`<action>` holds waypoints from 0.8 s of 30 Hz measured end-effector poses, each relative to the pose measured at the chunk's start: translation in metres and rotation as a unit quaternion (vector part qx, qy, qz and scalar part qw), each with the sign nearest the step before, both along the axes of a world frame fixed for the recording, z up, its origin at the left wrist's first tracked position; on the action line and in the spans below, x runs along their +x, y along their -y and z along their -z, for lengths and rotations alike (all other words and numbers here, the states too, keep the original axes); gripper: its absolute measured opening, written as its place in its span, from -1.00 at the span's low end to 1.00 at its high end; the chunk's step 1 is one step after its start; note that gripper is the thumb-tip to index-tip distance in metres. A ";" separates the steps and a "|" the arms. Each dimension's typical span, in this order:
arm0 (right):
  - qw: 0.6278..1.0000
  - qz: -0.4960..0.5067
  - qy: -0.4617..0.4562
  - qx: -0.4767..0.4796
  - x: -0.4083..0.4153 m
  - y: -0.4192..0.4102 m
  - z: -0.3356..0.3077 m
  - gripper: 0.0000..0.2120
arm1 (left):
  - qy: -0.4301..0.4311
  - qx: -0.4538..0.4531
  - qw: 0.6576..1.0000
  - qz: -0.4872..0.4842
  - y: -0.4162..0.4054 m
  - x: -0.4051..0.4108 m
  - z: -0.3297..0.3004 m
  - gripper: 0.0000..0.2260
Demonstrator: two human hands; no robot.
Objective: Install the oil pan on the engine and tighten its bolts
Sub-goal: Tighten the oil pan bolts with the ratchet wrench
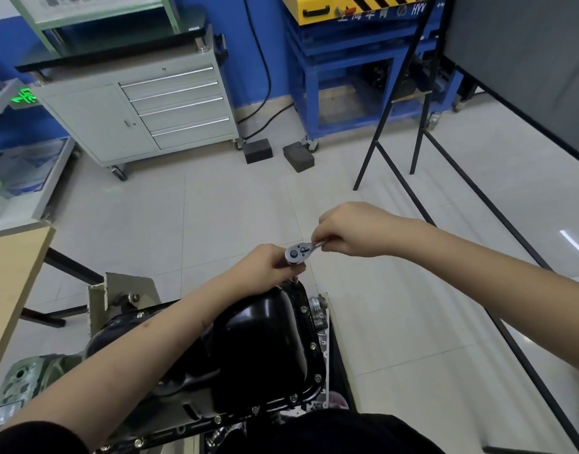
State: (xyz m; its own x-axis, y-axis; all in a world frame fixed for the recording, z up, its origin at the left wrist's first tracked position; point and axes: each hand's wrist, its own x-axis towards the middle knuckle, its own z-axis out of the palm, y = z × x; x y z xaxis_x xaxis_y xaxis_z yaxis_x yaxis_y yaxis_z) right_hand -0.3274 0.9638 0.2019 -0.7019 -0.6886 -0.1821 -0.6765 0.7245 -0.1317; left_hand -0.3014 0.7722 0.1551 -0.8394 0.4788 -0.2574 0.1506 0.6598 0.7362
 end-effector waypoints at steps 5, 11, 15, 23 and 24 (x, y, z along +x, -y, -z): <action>0.975 -0.107 -0.193 0.036 -0.009 0.011 0.003 -0.70 | -0.018 -0.056 0.996 0.064 -0.002 -0.001 -0.003 -0.72; 0.978 -0.048 -0.178 0.093 0.007 0.012 -0.002 -0.71 | -0.009 -0.025 1.000 0.009 0.003 0.000 0.001 -0.72; 0.996 0.084 -0.015 -0.002 0.052 0.017 0.013 -0.72 | -0.026 -0.012 0.999 0.016 0.003 0.002 -0.001 -0.75; 0.994 0.083 0.053 0.047 0.016 0.007 -0.004 -0.75 | -0.019 -0.028 0.999 0.022 0.001 0.002 -0.005 -0.62; 0.995 0.082 0.008 0.054 0.004 0.006 -0.007 -0.73 | -0.024 -0.036 0.999 0.030 -0.001 0.001 -0.005 -0.59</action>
State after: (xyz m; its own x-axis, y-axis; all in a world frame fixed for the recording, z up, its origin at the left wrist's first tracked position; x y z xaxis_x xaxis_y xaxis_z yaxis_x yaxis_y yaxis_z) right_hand -0.3235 0.9578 0.2091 -0.8002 -0.5403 -0.2605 -0.5458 0.8360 -0.0574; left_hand -0.3000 0.7730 0.1603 -0.8222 0.5100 -0.2527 0.2259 0.6998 0.6777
